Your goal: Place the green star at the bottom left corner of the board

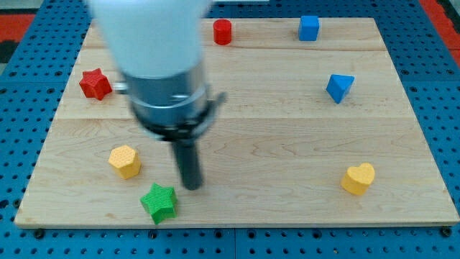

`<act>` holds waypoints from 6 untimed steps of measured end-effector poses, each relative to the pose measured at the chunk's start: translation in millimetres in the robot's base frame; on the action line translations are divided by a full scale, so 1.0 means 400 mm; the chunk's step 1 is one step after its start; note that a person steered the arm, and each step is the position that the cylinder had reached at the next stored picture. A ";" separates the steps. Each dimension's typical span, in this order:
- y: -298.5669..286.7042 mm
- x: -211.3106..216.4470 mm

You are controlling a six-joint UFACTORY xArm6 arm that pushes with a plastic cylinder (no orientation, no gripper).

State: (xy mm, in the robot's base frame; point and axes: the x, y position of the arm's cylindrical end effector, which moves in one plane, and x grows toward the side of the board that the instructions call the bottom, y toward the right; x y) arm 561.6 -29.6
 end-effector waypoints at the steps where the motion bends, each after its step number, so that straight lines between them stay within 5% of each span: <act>1: 0.046 0.037; 4: -0.223 0.095; 5: -0.413 0.092; 6: -0.273 0.091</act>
State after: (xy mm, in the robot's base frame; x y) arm 597.8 -138.8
